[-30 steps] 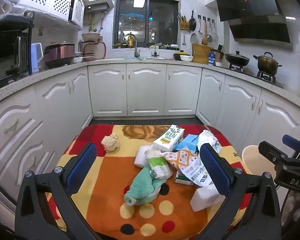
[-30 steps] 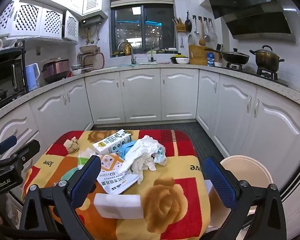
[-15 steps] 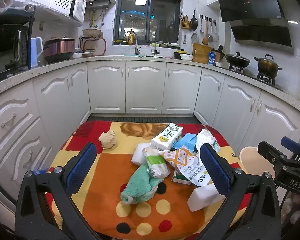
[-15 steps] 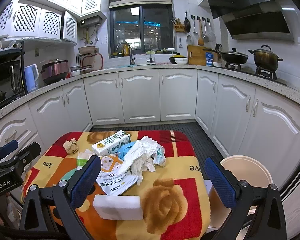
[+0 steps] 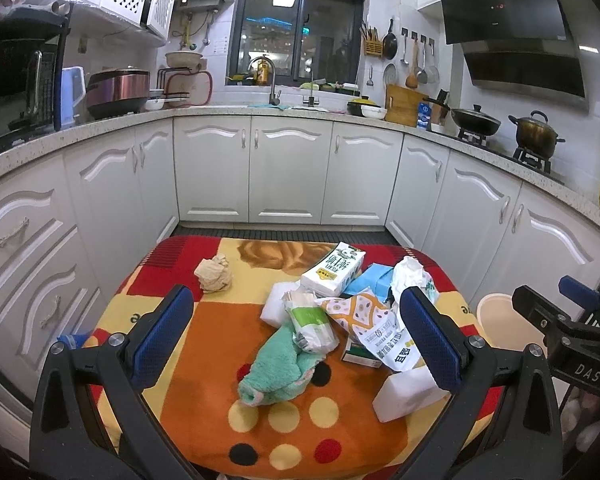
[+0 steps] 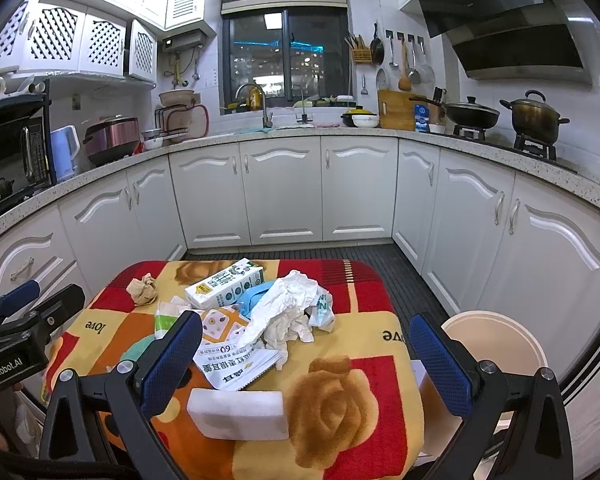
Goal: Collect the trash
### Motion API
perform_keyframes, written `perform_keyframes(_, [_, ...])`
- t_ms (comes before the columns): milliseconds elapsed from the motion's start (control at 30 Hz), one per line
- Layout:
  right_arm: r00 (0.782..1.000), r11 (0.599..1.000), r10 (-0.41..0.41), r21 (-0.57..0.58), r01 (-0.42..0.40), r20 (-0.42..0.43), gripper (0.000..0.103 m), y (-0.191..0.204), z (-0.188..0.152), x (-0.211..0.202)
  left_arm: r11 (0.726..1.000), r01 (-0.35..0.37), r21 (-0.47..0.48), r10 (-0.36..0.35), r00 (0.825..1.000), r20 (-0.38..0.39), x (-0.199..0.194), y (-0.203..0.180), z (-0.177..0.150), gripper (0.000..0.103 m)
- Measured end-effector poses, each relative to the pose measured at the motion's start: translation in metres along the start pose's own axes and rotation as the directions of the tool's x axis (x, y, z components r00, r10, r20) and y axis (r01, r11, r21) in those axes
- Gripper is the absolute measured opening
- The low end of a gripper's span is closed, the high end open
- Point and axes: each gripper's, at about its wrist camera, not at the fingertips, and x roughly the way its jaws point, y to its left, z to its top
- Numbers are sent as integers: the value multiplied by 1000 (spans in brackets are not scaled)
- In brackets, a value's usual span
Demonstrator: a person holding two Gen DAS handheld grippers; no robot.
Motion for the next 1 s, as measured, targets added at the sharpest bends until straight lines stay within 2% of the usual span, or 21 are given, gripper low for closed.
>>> perform_keyframes(1000, [1000, 1000, 1, -9, -1, -11, 103, 1, -1, 6, 1000, 3, -9, -3, 1000, -7, 0, 0, 2, 103])
